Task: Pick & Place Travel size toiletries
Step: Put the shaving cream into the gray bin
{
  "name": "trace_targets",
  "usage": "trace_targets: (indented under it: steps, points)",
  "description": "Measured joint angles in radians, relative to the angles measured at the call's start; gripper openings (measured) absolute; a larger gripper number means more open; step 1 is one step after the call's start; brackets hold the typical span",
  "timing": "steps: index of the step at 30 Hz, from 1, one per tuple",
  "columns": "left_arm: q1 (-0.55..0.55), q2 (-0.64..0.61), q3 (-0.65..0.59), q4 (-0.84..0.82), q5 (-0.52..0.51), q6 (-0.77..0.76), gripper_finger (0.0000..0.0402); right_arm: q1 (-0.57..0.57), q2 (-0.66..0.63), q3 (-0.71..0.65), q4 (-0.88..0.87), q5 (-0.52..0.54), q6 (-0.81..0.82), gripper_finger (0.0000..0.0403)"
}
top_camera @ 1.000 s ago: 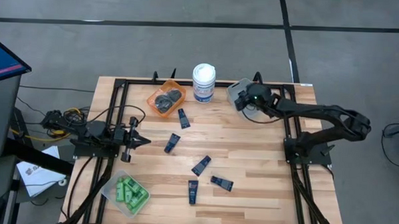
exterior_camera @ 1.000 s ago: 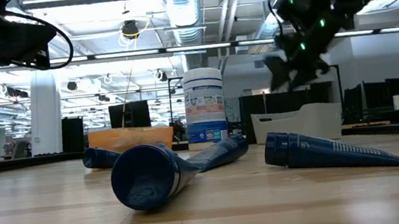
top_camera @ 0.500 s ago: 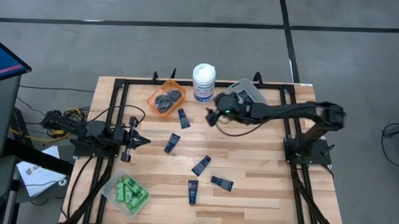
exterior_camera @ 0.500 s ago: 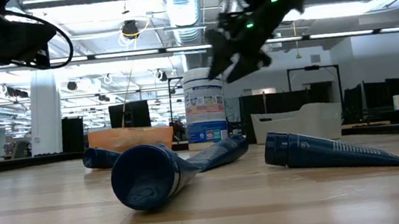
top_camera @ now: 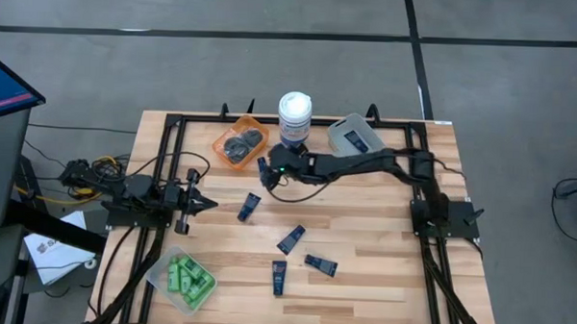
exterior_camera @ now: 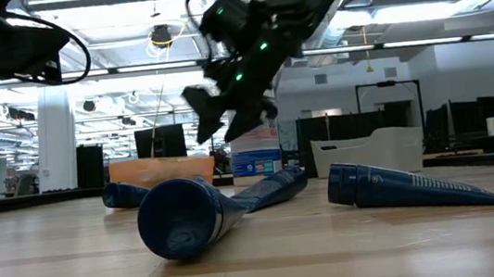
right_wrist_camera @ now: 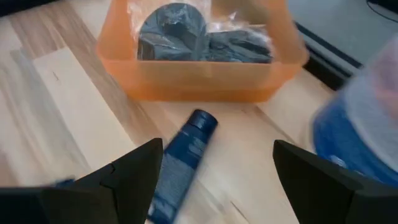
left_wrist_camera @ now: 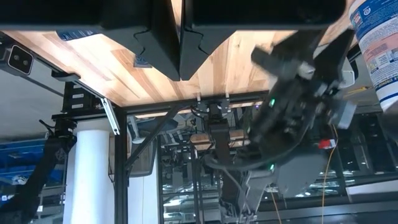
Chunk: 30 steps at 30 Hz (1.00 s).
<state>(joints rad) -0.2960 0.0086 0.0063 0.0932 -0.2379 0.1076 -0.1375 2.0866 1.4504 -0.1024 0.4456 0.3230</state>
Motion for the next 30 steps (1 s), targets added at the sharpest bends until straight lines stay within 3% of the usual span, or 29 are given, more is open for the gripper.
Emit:
trace_targets:
  steps: [12,22,30]
  points:
    - [0.000,0.001,0.000,0.006,0.000,0.000,0.0001,0.000,0.199,0.171,-0.036,-0.003,0.026,0.0297]
    - [0.000,0.001,0.000,0.013,0.000,0.000,0.0001,-0.009,0.245,0.187,-0.077,-0.033,0.065,0.0294]
    - [0.000,0.001,0.000,0.015,0.000,0.000,0.0001,-0.022,0.245,0.187,-0.116,-0.065,0.071,0.0221]
